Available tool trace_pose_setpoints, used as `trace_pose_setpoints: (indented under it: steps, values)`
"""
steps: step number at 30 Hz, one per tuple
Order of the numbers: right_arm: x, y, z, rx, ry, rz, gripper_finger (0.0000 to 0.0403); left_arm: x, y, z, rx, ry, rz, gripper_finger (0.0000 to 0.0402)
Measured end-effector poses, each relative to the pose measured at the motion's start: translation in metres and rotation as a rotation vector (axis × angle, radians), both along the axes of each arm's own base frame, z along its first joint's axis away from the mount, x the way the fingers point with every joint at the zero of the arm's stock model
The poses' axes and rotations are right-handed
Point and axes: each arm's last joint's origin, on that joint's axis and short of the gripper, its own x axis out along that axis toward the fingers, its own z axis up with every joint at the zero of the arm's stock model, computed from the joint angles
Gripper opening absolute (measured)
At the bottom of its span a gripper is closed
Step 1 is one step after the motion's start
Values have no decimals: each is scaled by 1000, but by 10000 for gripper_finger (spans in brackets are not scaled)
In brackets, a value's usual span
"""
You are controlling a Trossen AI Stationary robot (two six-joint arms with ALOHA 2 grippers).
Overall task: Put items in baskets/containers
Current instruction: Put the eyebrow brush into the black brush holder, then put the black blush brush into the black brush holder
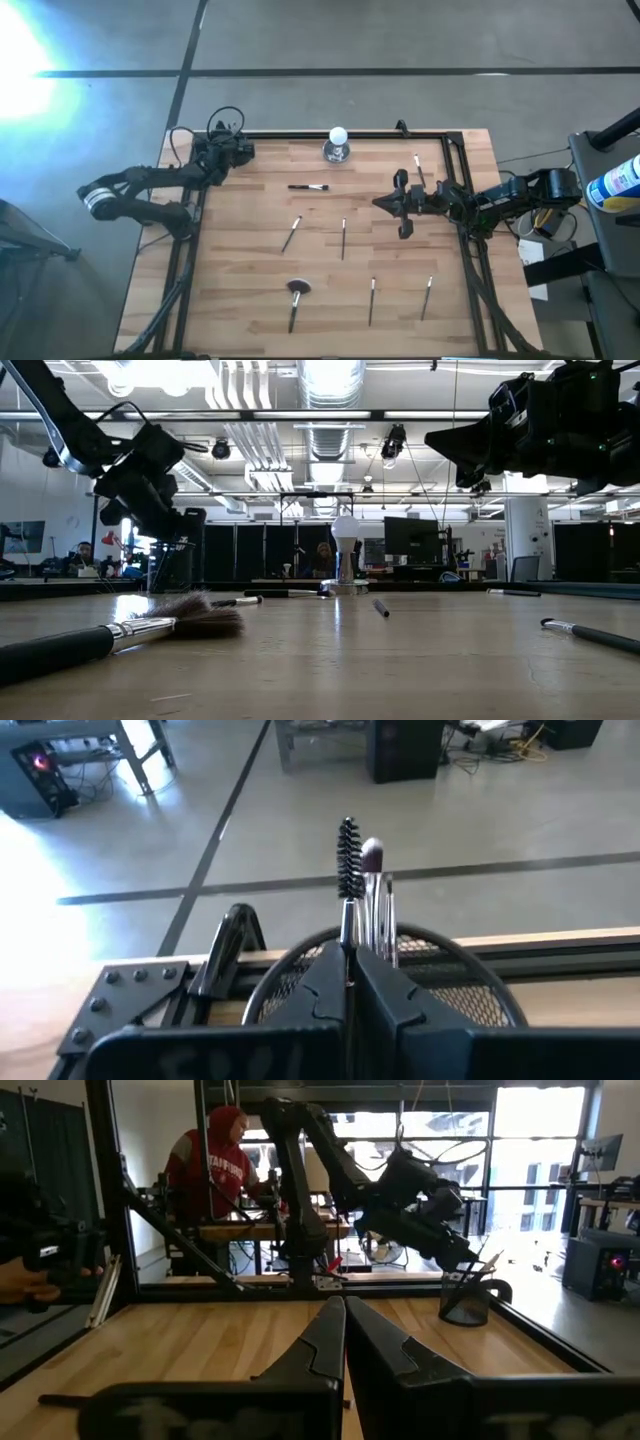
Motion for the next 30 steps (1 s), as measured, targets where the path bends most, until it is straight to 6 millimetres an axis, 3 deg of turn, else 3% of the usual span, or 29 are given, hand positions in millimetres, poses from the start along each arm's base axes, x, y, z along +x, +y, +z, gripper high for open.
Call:
trace_pose_setpoints:
  steps: [5, 11, 19, 24, 30]
  values:
    - [0, 0, 0, -1, -1, 0, 8, 0, 0, 0, -17, -6, 1, 32]
    - [0, 0, 0, 0, -2, -5, 8, 3, 2, 14, -61, 26, -17, 58]
    - [0, 0, 0, 1, -2, -8, 8, 3, -2, 53, -62, -7, -122, 60]
    - [0, 0, 0, 28, 1, -6, 8, 8, -22, 66, -55, -92, -316, 45]
    - [1, -2, -4, 66, 37, -62, 8, 33, -58, 52, -27, -175, -619, 5]
